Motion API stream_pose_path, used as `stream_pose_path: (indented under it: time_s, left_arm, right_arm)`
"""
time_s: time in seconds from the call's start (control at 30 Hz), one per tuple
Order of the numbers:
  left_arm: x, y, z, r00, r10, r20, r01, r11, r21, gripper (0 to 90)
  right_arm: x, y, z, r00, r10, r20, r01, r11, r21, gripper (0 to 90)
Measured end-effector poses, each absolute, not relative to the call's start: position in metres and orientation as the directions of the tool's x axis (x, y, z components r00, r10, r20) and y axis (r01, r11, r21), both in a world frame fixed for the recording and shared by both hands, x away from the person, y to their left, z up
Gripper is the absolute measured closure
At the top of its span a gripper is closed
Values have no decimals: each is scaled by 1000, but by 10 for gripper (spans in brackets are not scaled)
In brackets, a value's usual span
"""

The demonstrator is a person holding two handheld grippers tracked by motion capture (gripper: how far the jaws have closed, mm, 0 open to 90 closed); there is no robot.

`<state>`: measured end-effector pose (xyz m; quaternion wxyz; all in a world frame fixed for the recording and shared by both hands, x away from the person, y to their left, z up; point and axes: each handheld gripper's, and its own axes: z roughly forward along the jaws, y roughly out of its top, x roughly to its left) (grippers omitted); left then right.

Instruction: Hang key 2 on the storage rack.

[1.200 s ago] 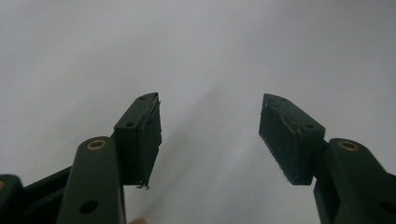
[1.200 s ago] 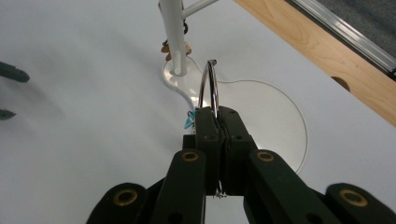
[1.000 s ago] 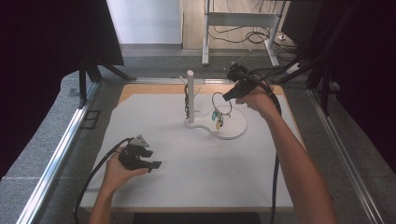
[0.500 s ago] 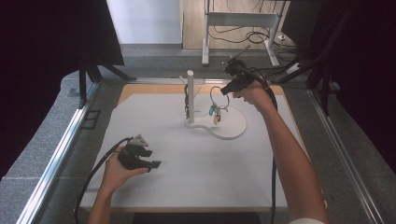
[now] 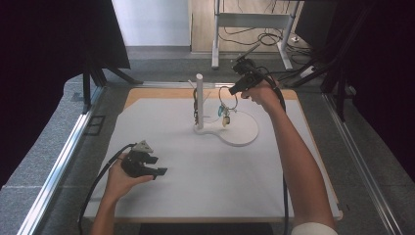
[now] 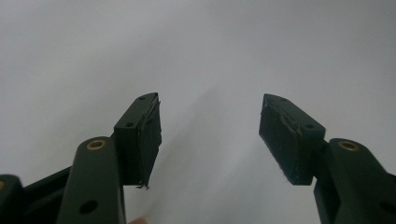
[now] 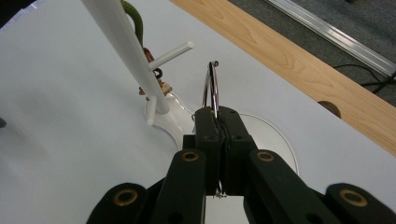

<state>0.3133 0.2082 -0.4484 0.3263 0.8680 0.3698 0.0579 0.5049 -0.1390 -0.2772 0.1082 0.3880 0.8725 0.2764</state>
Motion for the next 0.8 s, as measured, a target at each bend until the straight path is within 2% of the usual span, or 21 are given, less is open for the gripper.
stream_pose_path:
  time_s: [0.8]
  left_arm:
    - [313,213,-447,713,685,-148,610,-501,614,393]
  right_arm:
    - [520,-124,-288,-675,738,28,616,541,572,881]
